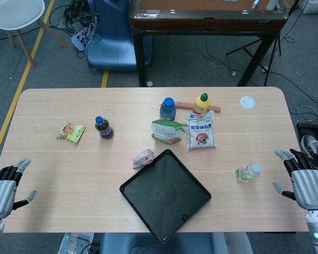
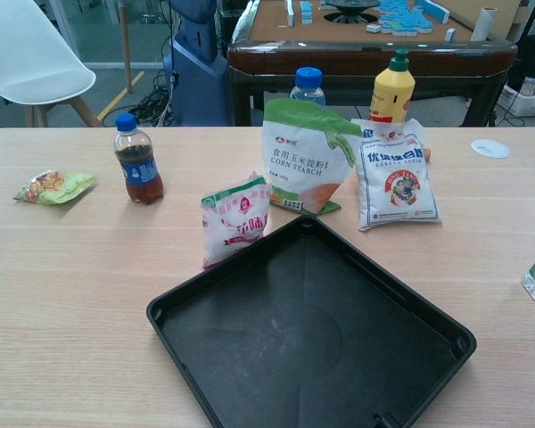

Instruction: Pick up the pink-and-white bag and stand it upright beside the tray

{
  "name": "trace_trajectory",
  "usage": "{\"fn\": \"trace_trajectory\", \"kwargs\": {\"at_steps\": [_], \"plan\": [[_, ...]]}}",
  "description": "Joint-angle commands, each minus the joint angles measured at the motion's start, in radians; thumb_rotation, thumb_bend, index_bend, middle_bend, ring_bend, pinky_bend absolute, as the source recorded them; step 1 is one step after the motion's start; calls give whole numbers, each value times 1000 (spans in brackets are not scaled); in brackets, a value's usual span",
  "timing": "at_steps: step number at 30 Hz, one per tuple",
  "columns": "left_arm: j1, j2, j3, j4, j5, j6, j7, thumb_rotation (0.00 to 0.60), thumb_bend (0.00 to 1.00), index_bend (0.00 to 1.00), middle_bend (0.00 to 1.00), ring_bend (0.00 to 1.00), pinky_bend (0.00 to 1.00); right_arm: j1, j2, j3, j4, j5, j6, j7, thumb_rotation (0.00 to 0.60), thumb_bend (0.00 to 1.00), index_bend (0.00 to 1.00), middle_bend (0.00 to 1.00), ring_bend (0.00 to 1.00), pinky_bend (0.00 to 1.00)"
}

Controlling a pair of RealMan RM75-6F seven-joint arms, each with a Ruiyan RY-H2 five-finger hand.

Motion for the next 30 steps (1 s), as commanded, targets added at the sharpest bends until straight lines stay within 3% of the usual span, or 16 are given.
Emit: {"fn": "trace_trajectory", "kwargs": {"at_steps": [1,11,20,30], "plan": [[-2,-2,1,2,2,-3,-1,600,220,107,127,163,137,-1,-1,0,1,0,1,-2,600,155,164,207,111,122],[-28,-13,2,20,29,-27,-45,600,220,107,127,164,137,-4,14,15,-13,-4,30,-16,600,156,164,207,111,122],[-143,-28,-15,61,54,-166,-183,600,220,107,127,165,137,2,70,74,-78,10,83,-64,600,150,164,207,111,122],[-278,-100,-32,107,27,-353,-265,600,219,80,127,163,137,0,103,83,-120,36,78,-78,600,149,164,207,111,122]]}}
